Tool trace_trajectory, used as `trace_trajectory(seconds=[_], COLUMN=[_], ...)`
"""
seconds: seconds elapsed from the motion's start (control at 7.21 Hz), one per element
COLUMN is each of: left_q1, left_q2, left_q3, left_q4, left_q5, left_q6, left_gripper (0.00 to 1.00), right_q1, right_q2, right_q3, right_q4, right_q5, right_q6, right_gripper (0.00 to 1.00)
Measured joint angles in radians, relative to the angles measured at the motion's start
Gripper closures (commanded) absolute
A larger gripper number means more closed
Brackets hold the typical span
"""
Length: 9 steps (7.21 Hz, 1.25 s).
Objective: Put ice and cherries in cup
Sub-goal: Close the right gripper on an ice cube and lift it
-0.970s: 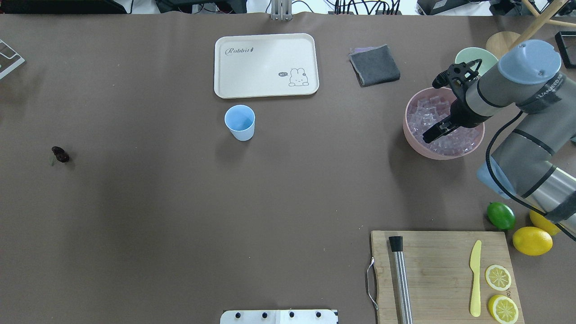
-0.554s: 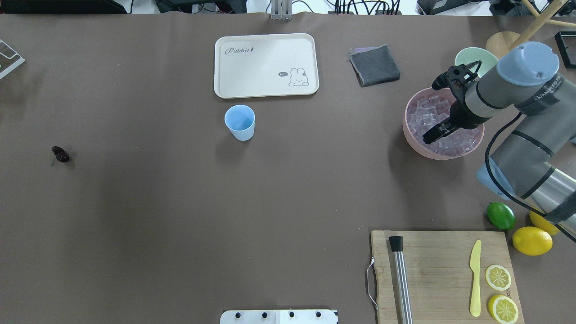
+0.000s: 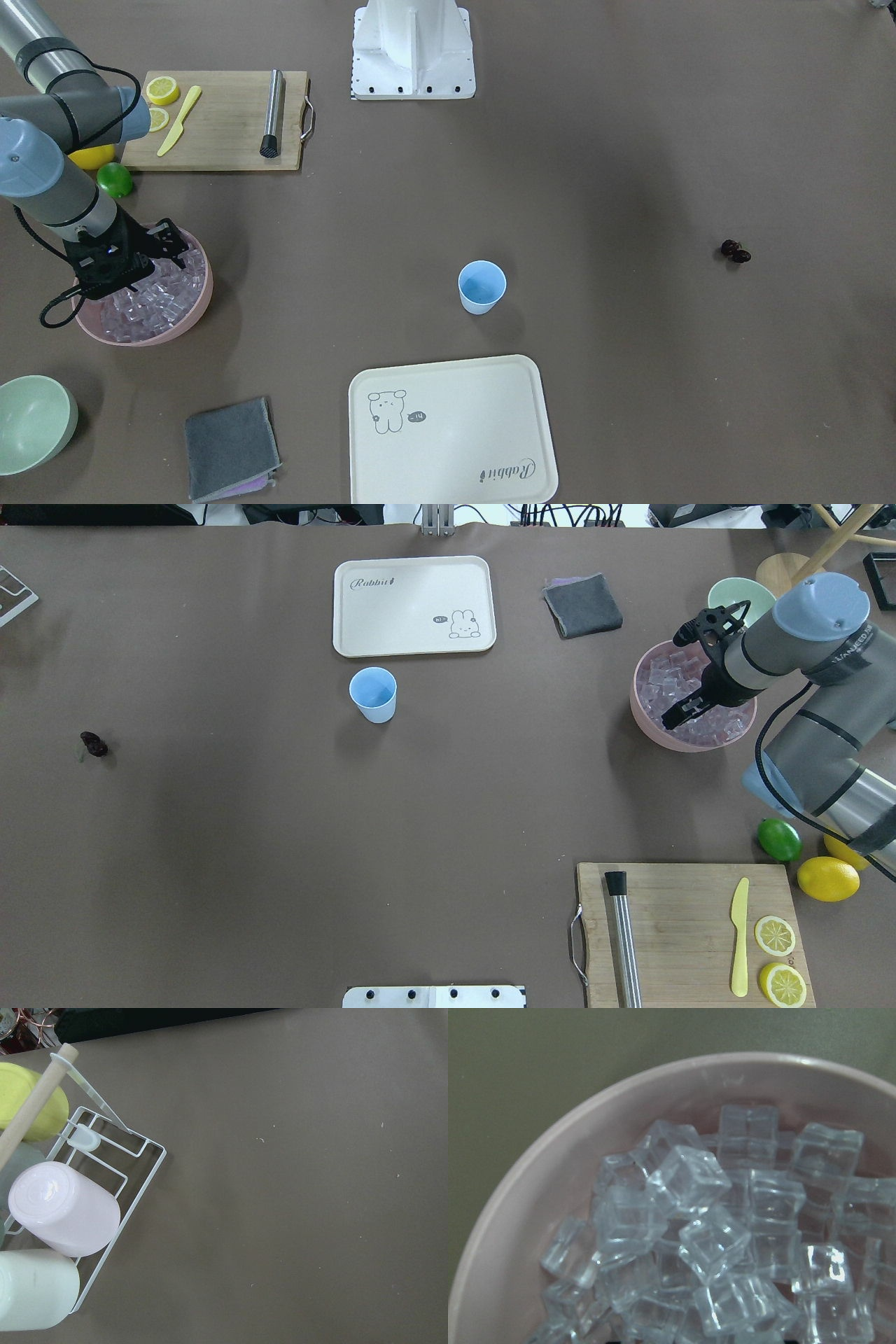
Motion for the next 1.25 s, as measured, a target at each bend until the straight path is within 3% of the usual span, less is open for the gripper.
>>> trace_trajectory(seconds=[0.28,0.55,0.69,1.25], left_q1=[0.0,0.0,0.0,0.001], left_q2=[0.003,0.009,0.01,0.011], left_q3=[-0.001,0.001,0.001,0.019], left_q4=[-0.004,-0.013,-0.015,-0.029], left_q5=[0.0,0.0,0.0,0.0], left_q6=[0.0,0.0,0.0,0.0], left_gripper=[0.02,0.02,0.02,0.02], right_q1=[0.002,0.001,0.001,0.012], right_q2=[-0.004,-0.006,-0.006,-0.006], right_q3=[0.007,0.011,0.013,0.043], right_q4=[0.0,0.0,0.0,-0.008], right_q5=[0.0,0.0,0.0,0.01], right_q6=[0.001,0.001,0.001,0.003], right_gripper=[0.67,0.7,0.9,1.0])
